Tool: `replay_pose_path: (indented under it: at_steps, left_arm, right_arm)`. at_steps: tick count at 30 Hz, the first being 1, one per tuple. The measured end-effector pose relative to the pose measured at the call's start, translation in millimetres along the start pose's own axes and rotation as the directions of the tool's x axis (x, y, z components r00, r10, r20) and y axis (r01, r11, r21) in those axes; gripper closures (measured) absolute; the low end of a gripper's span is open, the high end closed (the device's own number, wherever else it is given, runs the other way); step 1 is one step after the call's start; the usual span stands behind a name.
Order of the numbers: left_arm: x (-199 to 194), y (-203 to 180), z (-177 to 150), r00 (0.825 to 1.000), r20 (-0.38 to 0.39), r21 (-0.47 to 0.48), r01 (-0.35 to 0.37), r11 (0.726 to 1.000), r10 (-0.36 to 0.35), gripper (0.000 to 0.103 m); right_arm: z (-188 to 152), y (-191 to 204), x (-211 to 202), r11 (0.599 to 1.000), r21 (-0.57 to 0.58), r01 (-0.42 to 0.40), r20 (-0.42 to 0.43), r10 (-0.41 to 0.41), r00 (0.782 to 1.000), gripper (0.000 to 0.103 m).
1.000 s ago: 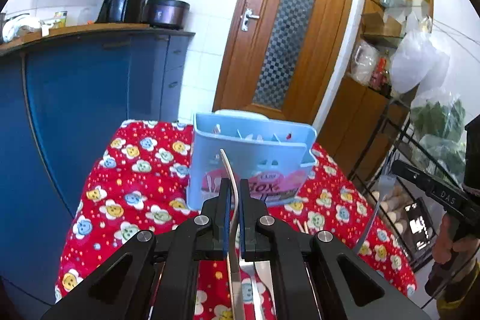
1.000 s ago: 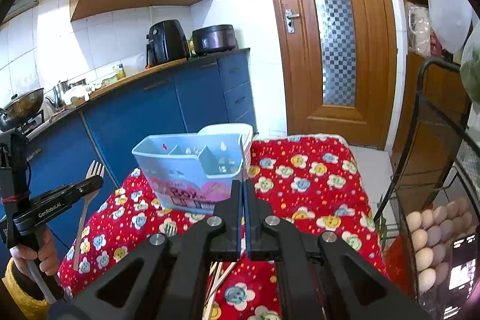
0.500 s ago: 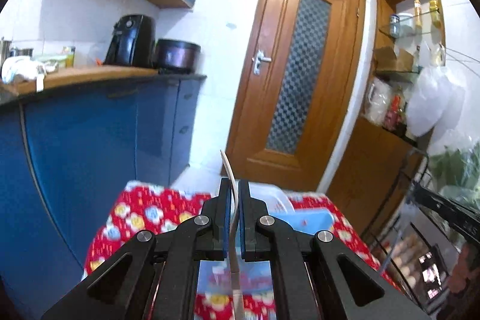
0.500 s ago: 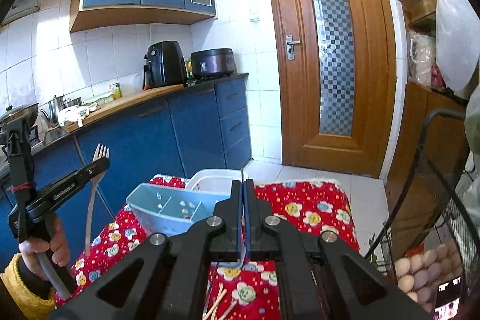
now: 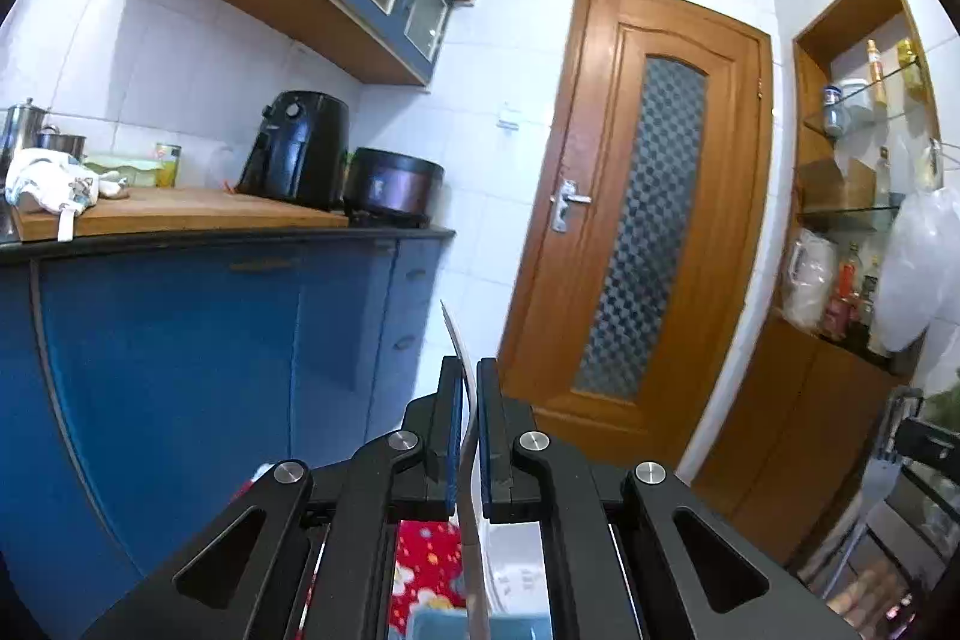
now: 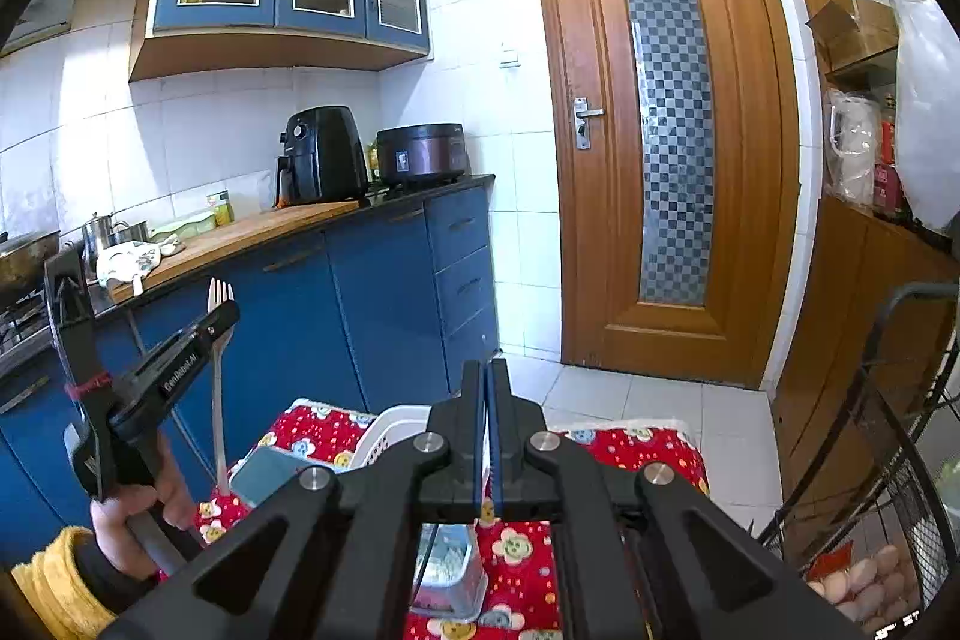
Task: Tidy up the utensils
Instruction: 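Carry both held utensils up and lower them into the blue box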
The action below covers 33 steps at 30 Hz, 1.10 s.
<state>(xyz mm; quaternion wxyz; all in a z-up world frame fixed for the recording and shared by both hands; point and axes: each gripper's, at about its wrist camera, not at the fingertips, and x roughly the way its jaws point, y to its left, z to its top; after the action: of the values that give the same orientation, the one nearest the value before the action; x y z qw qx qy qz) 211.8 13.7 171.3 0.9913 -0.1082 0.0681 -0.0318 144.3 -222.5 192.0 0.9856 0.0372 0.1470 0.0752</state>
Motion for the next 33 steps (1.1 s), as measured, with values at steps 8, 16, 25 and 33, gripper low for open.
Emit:
replay_pose_path:
  at_steps: [8,16,25,33]
  left_arm:
    - [18.3,1.3,-25.4,0.996,0.050,0.019,-0.072,0.997,0.071,0.099]
    - [15.5,1.6,-50.1,0.995,0.044,0.062,-0.094,0.994,0.091,0.099]
    - [10.9,3.4,-65.8,0.996,0.015,0.074,-0.093,0.993,0.092,0.098]
    - [2.5,-2.4,-76.5,0.996,-0.013,0.112,-0.082,0.990,0.084,0.098]
  right_arm:
    - [-2.0,7.0,33.8,1.000,-0.011,-0.011,-0.025,0.011,1.000,0.101]
    - [-19.5,14.5,61.7,0.999,-0.035,-0.020,-0.079,0.017,0.997,0.101]
    - [-43.8,18.6,78.5,0.999,-0.051,-0.016,-0.149,0.009,0.989,0.100]
    - [-56.1,16.5,78.8,0.999,-0.034,-0.034,-0.166,0.028,0.986,0.100]
